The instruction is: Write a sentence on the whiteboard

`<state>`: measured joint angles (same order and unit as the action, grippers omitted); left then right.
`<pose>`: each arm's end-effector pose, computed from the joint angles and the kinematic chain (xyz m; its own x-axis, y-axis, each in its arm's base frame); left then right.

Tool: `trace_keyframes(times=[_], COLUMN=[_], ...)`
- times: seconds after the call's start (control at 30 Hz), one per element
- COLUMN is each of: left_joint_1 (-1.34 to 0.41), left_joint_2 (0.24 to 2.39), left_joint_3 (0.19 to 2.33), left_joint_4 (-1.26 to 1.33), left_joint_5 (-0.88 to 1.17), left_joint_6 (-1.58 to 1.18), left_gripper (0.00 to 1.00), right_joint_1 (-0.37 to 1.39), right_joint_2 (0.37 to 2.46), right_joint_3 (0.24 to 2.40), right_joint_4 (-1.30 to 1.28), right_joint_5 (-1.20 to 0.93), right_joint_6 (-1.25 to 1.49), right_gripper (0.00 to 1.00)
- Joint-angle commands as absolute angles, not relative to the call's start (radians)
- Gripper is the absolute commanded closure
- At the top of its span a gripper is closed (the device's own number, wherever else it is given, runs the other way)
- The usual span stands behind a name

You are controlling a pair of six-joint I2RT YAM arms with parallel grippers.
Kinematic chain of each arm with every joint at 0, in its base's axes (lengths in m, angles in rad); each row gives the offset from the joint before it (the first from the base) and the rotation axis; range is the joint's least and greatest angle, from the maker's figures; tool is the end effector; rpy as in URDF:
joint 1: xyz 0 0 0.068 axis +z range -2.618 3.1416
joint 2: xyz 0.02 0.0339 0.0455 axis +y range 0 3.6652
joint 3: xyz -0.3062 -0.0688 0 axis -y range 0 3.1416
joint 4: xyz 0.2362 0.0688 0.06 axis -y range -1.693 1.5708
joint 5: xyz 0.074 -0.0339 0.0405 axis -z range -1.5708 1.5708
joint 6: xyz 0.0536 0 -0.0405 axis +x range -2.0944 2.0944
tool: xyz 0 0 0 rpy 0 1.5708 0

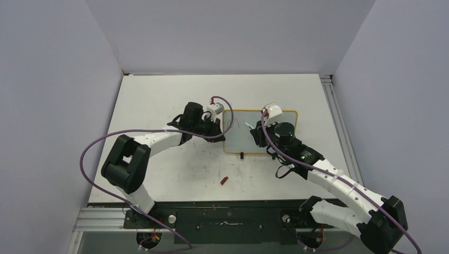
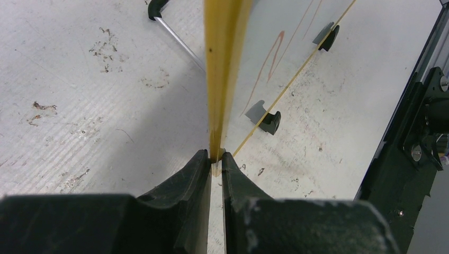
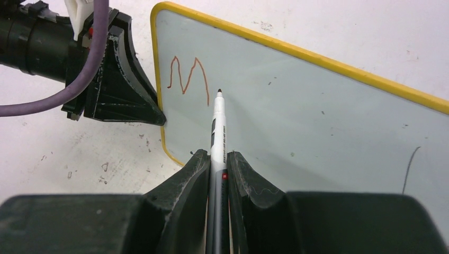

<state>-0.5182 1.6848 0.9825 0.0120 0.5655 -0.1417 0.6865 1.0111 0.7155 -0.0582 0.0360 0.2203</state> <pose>0.3036 -0.2062 0.2350 -0.6574 0.2376 -0.7151 0.6912 0.5681 -0.4467 0.1718 0.1383 0.3174 -0.3942 -0.0407 -0.9181 -0.5341 0.8232 0.1928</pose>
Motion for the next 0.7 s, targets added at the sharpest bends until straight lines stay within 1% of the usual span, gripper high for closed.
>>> trace_keyframes(times=[0.0,0.17,0.47,0.67], left_joint_1=[-0.525,-0.525,-0.528,-0.529], left_joint_2=[1.659,1.661,1.663,1.66], left_joint_3=[1.02,1.023,1.023,1.024], left_joint_4=[0.005,0.002,0.002,0.002], left_joint_5=[0.554,0.555,0.555,0.551], left_joint_6=[-0.121,-0.12,-0.121,-0.118], left_gripper=[0.92,0.92,0.92,0.92], right_joint_1=[0.642,0.638,0.637,0.637], right_joint_2=[0.959,0.949,0.953,0.995], right_joint_3=[0.709,0.7,0.702,0.711], right_joint_4=[-0.025,-0.009,-0.009,0.028], right_joint_5=[-0.052,-0.09,-0.047,-0.035], right_joint_6=[0.207,0.216,0.218,0.221], right_gripper=[0.95,0.95,0.95,0.95])
